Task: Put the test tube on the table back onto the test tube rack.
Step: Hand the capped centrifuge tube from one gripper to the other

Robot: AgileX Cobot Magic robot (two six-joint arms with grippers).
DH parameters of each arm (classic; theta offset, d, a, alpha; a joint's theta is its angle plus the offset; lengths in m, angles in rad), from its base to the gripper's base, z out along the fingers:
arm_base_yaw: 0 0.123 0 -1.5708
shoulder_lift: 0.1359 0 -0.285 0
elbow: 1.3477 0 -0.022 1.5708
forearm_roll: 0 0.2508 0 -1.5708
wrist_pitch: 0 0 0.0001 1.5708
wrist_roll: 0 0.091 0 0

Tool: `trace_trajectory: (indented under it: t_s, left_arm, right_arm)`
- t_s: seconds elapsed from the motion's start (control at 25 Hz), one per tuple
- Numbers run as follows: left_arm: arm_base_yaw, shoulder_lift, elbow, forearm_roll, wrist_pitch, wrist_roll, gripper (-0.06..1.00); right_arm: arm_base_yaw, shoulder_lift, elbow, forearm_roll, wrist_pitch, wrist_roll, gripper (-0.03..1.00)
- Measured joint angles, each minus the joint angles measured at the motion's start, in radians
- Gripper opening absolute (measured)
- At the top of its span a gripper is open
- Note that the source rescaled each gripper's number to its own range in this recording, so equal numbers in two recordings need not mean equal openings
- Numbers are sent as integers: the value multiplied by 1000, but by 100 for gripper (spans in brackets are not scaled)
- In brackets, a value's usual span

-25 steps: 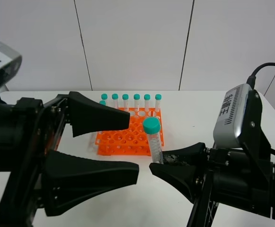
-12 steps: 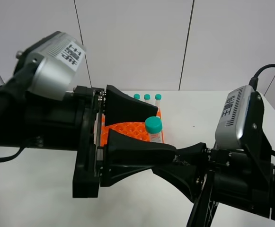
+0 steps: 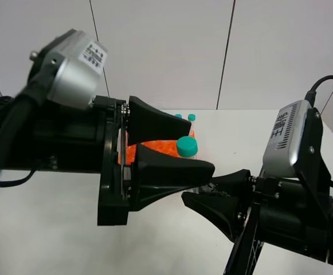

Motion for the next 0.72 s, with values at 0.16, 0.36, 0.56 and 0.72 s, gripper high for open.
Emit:
trace_trajectory:
  t_s: [0.16,0.36,0.56,0.72]
  left_arm:
    - [0,0,-18,-1,0,6,70]
    - [0,0,-18,-1,-16,26,69]
    - [0,0,-18,-1,-23,32,69]
    - [0,0,-18,-1,-30,32,69]
  right_arm:
    - [0,0,1,0,-11,0,0]
    - [0,0,1,0,-23,0,0]
    - [0,0,1,0,-36,0,0]
    - [0,0,1,3,-59,0,0]
